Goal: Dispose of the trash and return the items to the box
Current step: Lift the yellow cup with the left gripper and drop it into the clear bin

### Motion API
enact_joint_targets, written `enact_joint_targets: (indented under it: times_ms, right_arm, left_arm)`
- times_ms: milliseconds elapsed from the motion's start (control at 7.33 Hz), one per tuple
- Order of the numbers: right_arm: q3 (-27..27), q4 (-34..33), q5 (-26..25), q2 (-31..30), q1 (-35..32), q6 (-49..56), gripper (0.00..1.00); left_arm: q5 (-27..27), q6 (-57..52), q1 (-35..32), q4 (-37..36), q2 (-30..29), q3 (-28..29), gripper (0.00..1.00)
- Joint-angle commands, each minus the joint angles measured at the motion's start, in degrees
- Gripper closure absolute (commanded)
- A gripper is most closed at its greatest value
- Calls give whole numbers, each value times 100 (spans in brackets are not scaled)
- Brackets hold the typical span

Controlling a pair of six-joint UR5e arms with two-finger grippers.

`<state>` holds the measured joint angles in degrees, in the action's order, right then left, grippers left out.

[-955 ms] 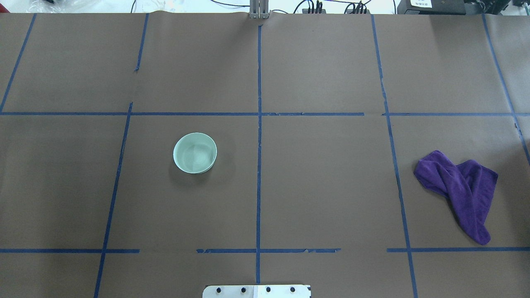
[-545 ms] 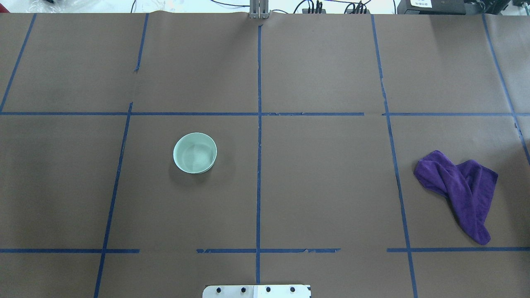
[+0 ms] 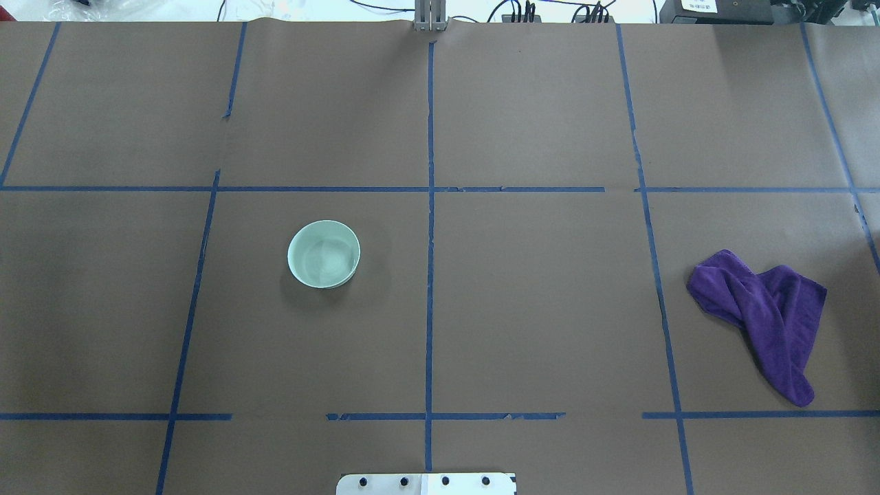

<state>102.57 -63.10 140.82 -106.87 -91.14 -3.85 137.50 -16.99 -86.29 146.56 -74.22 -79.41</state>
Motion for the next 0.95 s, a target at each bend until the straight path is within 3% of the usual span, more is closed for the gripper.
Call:
enact_joint_targets:
  times_ms: [0,136,273,545,818]
  right_arm:
    - [0,0,-2,0,0,7,0]
    - [0,0,6,9,0,-1,0]
    - [9,78,7,9,0,86,0]
    - [26,709,-20,166,313,104,0]
    - [79,930,15,211,571,-201,0]
  left_arm:
    - [84,-190,77,13,118,5,91]
    - [84,-199,86,21,118,-4,29]
    - [75,-191,95,56,101,-30,0]
    - [49,-7,95,-170,-65,-467,0]
    - [31,117,95,-1675,-670,-1353,0]
